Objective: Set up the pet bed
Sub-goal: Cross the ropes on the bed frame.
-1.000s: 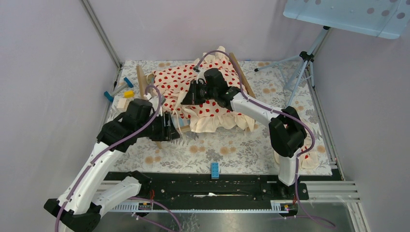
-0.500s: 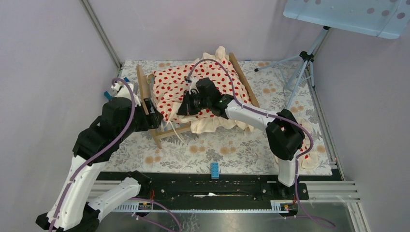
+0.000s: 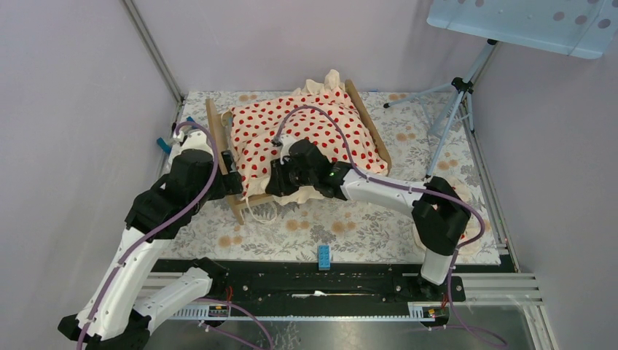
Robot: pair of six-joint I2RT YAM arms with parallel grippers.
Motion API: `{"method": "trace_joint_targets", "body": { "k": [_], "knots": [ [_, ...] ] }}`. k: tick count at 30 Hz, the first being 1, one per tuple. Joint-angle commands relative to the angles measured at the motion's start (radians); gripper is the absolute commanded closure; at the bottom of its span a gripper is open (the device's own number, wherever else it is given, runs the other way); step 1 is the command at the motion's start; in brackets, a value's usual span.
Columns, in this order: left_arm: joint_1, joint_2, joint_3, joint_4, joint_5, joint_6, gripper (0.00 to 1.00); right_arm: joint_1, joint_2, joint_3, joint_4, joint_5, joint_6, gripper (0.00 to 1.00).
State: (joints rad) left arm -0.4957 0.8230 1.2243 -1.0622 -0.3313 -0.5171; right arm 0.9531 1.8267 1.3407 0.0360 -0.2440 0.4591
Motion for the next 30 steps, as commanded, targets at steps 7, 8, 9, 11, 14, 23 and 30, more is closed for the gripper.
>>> {"method": "trace_joint_targets", "body": {
  "k": [7,8,9,11,14,23,30],
  "knots": [
    [0.0,0.032,-0.063,0.054,-0.16,0.002,0.26,0.004,-0.233,-0.115,0.13,-0.011,-0.077,0.54],
    [0.0,0.035,-0.072,0.066,-0.16,0.004,0.29,0.004,-0.257,-0.149,0.151,-0.007,-0.078,0.55],
    [0.0,0.039,-0.086,0.079,-0.16,0.005,0.33,0.004,-0.282,-0.169,0.171,-0.003,-0.08,0.54],
    [0.0,0.053,-0.109,0.099,-0.159,0.005,0.41,0.004,-0.332,-0.229,0.208,0.015,-0.092,0.55],
    [0.0,0.068,-0.143,0.119,-0.167,0.002,0.46,0.006,-0.404,-0.305,0.237,0.072,-0.113,0.53],
    [0.0,0.08,-0.191,0.151,-0.219,0.003,0.48,0.006,-0.609,-0.42,-0.122,0.371,-0.187,0.32],
    [0.004,0.107,-0.201,0.152,-0.222,-0.001,0.44,0.003,-0.661,-0.345,-0.572,0.578,-0.073,0.12]
  ]
}}
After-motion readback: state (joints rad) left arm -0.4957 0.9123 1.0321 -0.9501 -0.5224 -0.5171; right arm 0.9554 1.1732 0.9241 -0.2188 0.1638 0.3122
